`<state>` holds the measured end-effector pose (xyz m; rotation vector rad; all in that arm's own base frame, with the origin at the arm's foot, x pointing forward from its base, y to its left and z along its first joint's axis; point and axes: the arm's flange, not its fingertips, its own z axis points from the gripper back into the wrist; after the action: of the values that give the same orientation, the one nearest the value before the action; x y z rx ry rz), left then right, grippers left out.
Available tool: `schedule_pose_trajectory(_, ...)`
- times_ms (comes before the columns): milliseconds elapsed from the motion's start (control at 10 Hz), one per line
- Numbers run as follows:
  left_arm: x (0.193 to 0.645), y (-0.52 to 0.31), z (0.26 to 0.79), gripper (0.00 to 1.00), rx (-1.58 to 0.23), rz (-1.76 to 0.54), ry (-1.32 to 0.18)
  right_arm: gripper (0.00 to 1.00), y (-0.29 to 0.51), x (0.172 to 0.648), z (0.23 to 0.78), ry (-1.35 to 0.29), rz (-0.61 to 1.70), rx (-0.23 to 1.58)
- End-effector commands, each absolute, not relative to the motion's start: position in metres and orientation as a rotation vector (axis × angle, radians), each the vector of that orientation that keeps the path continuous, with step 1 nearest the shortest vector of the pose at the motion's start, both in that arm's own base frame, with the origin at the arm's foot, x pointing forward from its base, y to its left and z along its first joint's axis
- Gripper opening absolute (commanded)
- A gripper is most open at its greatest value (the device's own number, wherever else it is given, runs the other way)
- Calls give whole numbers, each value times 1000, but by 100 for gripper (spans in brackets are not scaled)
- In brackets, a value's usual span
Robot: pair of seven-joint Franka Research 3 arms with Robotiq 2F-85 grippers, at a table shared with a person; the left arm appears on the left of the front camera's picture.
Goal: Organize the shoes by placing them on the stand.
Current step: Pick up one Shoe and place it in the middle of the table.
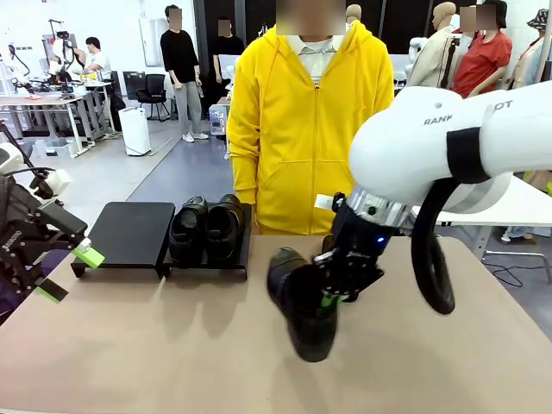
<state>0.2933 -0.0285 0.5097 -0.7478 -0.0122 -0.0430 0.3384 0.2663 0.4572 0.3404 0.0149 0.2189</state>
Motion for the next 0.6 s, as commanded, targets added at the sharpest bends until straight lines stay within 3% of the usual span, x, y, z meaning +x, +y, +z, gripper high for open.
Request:
schedule_pose_trajectory(0,294,-30,512,100,-767,-30,-11,0,322,310,432,-73,121,403)
schedule_pose_trajectory(500,294,-30,512,100,-767,-30,-11,0,390,325,384,85,37,371)
